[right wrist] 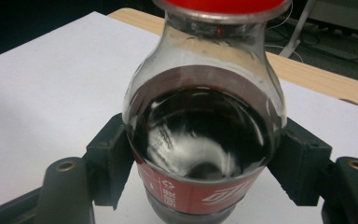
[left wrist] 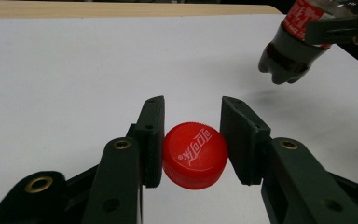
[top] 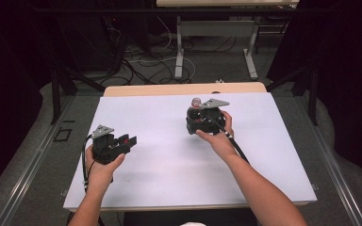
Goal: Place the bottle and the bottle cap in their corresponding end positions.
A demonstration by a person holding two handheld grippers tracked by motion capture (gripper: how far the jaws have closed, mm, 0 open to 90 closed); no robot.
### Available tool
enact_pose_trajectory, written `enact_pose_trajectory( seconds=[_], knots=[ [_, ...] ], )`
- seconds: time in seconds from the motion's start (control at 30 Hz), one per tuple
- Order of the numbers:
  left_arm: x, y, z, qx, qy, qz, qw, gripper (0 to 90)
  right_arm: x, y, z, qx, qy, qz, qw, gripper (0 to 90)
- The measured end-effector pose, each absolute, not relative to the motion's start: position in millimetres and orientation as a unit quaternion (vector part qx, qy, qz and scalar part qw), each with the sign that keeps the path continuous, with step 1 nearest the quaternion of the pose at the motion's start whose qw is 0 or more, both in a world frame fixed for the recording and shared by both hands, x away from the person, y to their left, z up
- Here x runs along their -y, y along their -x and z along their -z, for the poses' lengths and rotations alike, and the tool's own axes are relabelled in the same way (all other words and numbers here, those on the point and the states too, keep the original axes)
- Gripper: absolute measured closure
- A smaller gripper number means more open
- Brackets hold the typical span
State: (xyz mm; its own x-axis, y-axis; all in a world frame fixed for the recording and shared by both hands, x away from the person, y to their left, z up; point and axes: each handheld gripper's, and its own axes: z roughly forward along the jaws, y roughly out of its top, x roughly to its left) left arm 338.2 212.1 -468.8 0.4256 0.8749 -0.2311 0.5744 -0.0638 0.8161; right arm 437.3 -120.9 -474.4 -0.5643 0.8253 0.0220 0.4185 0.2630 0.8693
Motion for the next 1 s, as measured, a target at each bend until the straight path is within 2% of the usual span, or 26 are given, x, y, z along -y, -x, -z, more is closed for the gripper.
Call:
enact_pose_trajectory(
  seconds=[0.57, 0.87, 1.0],
  knots=[
    [-216, -338, 471, -0.513, -0.708, -0.161, 0.457, 61.6, 99, -458, 507, -0.765, -0.414, -0.437, 0.229, 29.5],
    [-218, -338, 470, -0.517, -0.71, -0.152, 0.453, 61.6, 96, -453, 516, -0.771, -0.41, -0.438, 0.215, 29.4],
    [-216, -338, 471, -0.518, -0.708, -0.155, 0.455, 61.6, 96, -450, 519, -0.769, -0.402, -0.443, 0.224, 29.0]
  ],
)
